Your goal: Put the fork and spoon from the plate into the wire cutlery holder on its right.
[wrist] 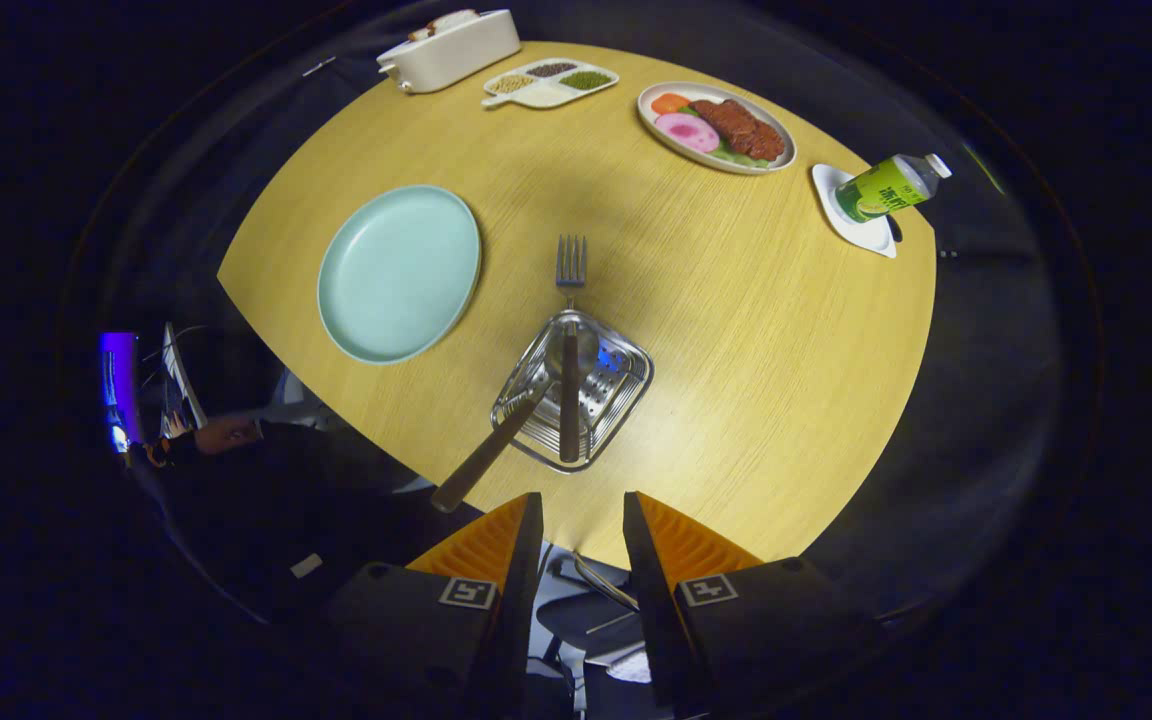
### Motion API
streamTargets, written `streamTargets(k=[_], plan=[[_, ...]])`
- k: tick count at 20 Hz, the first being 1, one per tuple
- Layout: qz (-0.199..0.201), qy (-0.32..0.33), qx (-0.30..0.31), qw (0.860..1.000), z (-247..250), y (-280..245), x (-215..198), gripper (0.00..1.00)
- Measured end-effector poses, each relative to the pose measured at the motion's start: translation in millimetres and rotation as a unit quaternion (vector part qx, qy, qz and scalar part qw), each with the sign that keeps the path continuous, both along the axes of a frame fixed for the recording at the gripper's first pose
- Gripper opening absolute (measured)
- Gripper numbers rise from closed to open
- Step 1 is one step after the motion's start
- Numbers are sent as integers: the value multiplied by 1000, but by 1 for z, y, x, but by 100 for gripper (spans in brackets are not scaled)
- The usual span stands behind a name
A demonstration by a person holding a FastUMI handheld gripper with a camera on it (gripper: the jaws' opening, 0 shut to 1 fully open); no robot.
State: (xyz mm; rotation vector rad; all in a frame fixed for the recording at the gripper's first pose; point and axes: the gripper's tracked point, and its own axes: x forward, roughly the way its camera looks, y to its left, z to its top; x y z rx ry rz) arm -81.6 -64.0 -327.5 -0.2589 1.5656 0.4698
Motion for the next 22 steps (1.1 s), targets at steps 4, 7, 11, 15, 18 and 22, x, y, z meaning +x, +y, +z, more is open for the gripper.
streamTargets(k=[4, 7, 11, 15, 18, 22], plan=[[-45, -96, 50, 993, 16, 13, 11, 51], [-79, -164, 93, 979, 33, 25, 23, 55], [-116, -273, 143, 944, 58, 27, 43, 68], [-165, -378, 192, 890, 94, 7, 63, 75], [-198, -448, 228, 841, 124, -6, 73, 89], [-205, -517, 228, 799, 151, -26, 83, 97]])
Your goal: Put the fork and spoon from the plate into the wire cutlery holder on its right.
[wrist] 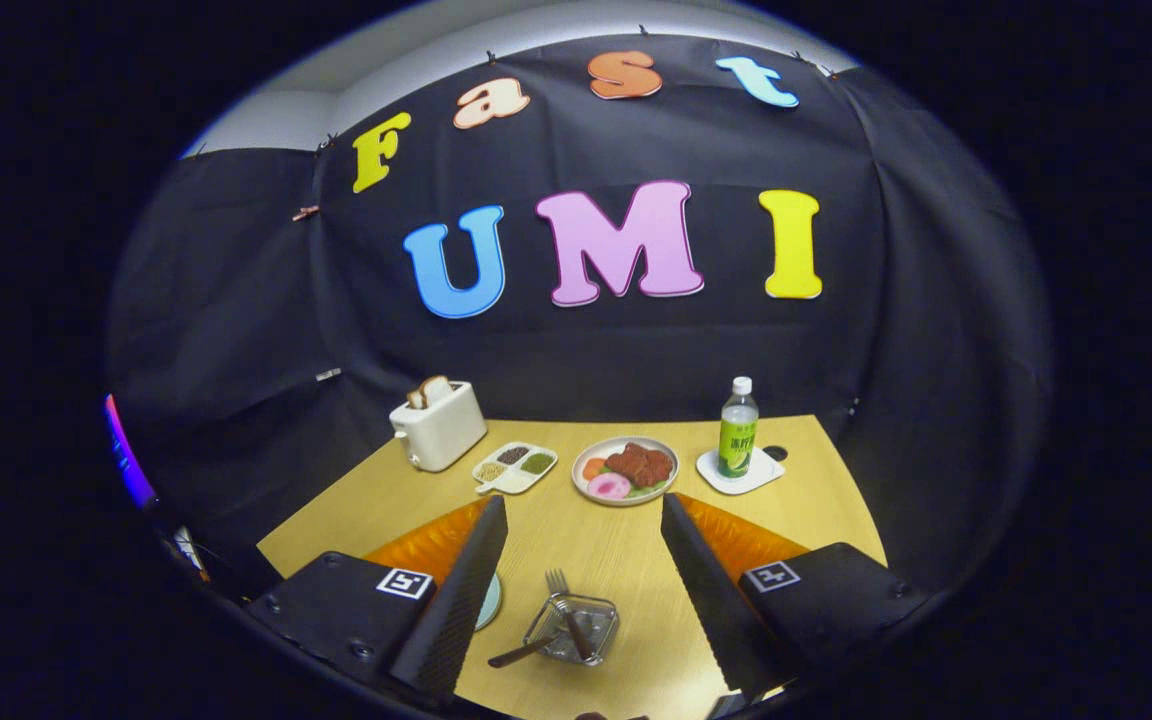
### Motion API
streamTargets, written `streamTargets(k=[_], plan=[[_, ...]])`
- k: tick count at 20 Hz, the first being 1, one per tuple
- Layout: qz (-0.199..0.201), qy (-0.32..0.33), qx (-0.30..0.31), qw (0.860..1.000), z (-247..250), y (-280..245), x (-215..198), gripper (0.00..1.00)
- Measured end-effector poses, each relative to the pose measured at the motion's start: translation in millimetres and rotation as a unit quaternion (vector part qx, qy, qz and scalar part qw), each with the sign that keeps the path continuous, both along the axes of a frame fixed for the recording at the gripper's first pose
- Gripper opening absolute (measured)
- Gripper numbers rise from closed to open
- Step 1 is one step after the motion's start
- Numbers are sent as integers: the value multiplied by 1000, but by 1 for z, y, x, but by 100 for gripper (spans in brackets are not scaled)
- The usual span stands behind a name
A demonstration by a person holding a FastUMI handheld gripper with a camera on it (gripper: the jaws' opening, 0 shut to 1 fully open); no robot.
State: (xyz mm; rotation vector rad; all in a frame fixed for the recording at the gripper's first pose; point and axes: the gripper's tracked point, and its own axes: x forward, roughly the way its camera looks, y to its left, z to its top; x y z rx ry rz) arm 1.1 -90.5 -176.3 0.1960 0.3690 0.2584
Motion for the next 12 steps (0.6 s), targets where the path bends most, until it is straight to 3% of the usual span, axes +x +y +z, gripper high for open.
streamTargets(k=[6, 12], plan=[[-13, -84, -30, 996, 45, -7, 10, 98], [-9, -118, -42, 992, 66, 7, 13, 99]])
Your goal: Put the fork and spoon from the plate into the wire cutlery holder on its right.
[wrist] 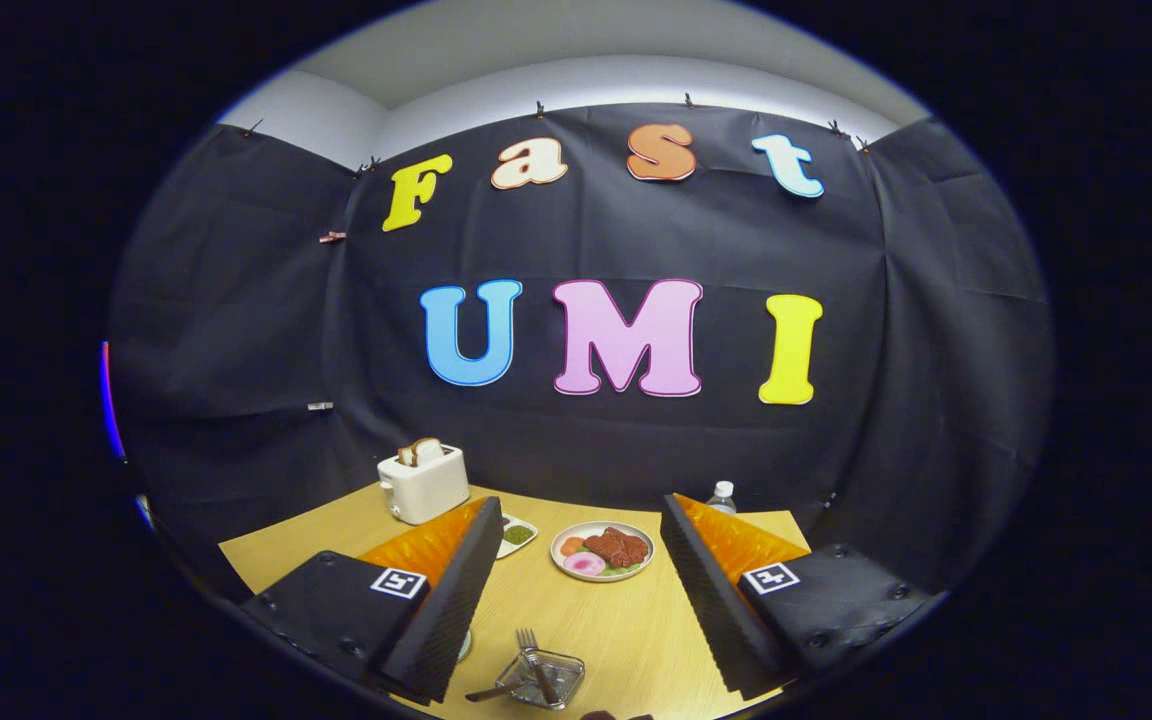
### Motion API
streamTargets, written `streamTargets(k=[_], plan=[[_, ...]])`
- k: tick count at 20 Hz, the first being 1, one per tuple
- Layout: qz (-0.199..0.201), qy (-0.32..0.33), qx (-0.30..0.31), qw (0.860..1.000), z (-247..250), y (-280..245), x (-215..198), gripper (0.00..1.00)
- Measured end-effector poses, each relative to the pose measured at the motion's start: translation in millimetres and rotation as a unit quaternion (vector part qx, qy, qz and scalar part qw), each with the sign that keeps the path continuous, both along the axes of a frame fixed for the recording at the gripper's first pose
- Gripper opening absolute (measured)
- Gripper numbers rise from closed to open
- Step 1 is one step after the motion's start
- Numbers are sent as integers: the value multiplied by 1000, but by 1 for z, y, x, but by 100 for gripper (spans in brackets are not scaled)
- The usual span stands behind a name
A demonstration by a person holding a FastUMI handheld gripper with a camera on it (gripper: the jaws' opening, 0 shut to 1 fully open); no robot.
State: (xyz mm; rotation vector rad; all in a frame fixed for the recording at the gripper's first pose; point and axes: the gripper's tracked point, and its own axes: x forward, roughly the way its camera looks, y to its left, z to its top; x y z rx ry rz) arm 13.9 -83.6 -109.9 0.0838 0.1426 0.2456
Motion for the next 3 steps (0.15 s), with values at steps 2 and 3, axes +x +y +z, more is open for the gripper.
streamTargets(k=[2, 3], plan=[[2, -2, -1, 1000, 1, 4, 0, 98], [3, -2, 0, 1000, 3, 5, 0, 98]])
